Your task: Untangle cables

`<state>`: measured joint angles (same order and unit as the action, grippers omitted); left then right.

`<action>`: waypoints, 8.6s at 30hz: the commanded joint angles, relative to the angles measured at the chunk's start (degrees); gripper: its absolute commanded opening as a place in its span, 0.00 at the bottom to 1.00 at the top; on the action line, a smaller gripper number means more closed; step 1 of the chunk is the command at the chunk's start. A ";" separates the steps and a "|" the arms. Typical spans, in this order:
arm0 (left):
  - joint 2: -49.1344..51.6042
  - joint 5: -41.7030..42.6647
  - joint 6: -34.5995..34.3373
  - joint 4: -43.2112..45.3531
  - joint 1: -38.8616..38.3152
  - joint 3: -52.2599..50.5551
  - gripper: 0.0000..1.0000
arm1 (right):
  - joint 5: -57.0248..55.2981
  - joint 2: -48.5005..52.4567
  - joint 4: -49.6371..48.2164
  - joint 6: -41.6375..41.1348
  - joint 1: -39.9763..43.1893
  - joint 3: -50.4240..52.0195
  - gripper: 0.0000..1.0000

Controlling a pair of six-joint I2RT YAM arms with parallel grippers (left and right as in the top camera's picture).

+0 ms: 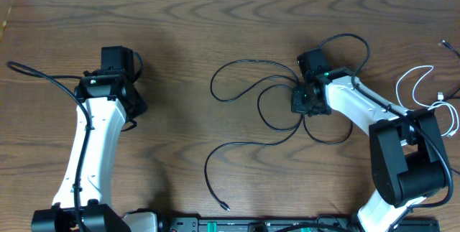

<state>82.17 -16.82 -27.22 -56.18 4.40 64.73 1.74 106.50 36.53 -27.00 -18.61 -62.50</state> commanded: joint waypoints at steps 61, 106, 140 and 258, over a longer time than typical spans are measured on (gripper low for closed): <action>-0.24 -0.17 -0.55 -0.11 0.09 -0.76 0.58 | -23.12 -21.88 6.08 -9.90 42.84 -16.39 0.01; -0.24 -0.13 -0.55 -0.76 0.07 -0.76 0.58 | 2.08 -12.61 13.66 22.45 3.34 0.22 0.68; -0.24 2.71 -0.55 -0.35 0.09 -0.76 0.58 | -6.12 -12.61 6.43 16.35 -9.88 13.62 0.13; -0.24 2.91 -0.55 -0.79 0.09 -0.76 0.58 | -12.55 -21.35 9.60 -20.11 58.84 -13.79 0.01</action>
<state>82.17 -13.78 -27.22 -56.60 4.40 64.73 -7.09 82.81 44.86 -43.46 39.48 -75.31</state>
